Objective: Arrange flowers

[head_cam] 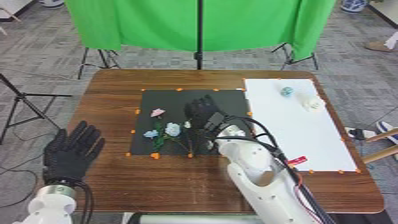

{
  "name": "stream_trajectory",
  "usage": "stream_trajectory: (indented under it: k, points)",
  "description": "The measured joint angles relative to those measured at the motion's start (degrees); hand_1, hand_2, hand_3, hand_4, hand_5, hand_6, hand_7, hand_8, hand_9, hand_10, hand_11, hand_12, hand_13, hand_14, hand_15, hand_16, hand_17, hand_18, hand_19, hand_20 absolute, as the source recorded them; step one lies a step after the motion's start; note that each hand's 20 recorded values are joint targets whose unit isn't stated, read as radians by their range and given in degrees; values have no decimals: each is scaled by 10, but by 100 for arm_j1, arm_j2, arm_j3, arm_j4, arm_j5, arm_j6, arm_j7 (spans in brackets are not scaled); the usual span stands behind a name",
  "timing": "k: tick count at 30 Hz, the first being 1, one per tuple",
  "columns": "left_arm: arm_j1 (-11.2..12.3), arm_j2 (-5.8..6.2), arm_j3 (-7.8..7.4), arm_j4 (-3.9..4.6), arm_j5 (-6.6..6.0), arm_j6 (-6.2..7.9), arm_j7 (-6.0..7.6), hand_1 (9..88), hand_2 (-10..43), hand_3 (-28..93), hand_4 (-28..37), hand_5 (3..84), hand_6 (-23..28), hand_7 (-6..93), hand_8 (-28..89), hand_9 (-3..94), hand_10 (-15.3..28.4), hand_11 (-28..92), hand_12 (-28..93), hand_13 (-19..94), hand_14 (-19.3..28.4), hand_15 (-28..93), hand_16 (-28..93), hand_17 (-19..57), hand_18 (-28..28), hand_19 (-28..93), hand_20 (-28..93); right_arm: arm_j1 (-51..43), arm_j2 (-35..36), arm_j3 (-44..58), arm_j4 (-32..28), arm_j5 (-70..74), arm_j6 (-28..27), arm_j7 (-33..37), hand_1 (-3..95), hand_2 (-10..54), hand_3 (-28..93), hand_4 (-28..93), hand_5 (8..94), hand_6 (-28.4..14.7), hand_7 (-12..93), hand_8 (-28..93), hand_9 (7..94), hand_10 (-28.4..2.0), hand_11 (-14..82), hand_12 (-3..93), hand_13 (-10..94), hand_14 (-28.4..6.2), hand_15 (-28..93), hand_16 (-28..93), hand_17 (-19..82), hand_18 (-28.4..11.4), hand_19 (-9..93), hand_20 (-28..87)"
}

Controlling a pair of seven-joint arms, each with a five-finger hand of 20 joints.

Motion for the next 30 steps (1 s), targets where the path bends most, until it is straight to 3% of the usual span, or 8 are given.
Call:
stream_trajectory:
  k: [4, 9, 13, 14, 17, 20, 22, 30]
  points:
    - [-116, 0, 37, 69, -9, 7, -40, 290, 164, 738, -283, 498, 93, 123, -90, 463, 151, 246, 125, 353, 160, 473, -71, -25, 145, 341, 164, 6, -25, 38, -44, 86, -252, 41, 655, -95, 646, -283, 702, 8, 259, -28, 798, -94, 70, 379, 606, -73, 379, 424, 267, -197, 697, 340]
    - [-98, 0, 31, 29, -14, 5, -40, 290, 164, 738, -283, 497, 93, 123, -90, 462, 153, 246, 125, 353, 160, 472, -71, -25, 145, 340, 165, -92, 13, 91, -369, 271, -437, 289, 633, -95, 656, -283, 674, 3, 242, -32, 760, -97, 68, 357, 582, -84, 380, 407, 257, -202, 690, 331]
    - [-26, 0, 31, -14, -8, -15, -40, 291, 163, 737, -283, 494, 93, 120, -90, 457, 150, 241, 124, 349, 159, 470, -70, -25, 145, 340, 165, -197, 50, 351, -657, 511, -353, 643, 583, -95, 716, -283, 649, 0, 229, -62, 678, -120, 161, 211, 568, -98, 361, 314, 259, -196, 667, 289]
    - [-14, 0, 31, -18, -2, -25, -40, 291, 163, 735, -283, 491, 93, 118, -90, 454, 149, 238, 124, 347, 158, 466, -71, -25, 144, 336, 163, -197, 61, 463, -660, 596, -268, 746, 564, -95, 749, -283, 639, -2, 219, -119, 652, -126, 166, 180, 557, -115, 356, 261, 259, -195, 662, 277]
    - [23, -1, 29, -17, 49, -142, -42, 291, 162, 734, -283, 485, 91, 115, -88, 449, 149, 234, 124, 343, 158, 460, -69, -26, 144, 329, 161, -142, 148, 869, -571, 916, 86, 1223, 530, -95, 786, -283, 563, -12, 198, -138, 551, -142, 133, 148, 485, -139, 337, 179, 243, -195, 627, 245]
    - [52, -19, 12, 11, 131, -475, -63, 292, 161, 732, -283, 481, 89, 113, -87, 446, 147, 231, 125, 341, 157, 457, -67, -26, 144, 324, 161, 45, 347, 1321, -297, 1028, 210, 1820, 502, -95, 801, -283, 509, -26, 188, -139, 484, -150, 112, 139, 430, -152, 317, 157, 223, -193, 584, 213]
    - [60, -22, 8, 17, 173, -612, -77, 293, 162, 729, -283, 479, 88, 113, -86, 444, 148, 229, 125, 340, 157, 454, -66, -26, 144, 323, 161, 166, 536, 1648, -72, 964, 127, 2100, 495, -95, 807, -283, 483, -31, 190, -139, 449, -154, 109, 136, 394, -161, 305, 149, 197, -199, 560, 196]
    - [99, -38, -43, 14, 200, -557, -78, 282, 151, 736, -282, 475, 88, 112, -85, 439, 149, 226, 127, 337, 157, 451, -62, -27, 144, 321, 163, 305, 947, 3107, 651, 954, -883, 2438, 443, -95, 782, -283, 385, -37, 153, -126, 338, -154, 89, 118, 281, -185, 232, 136, 171, -232, 443, 150]
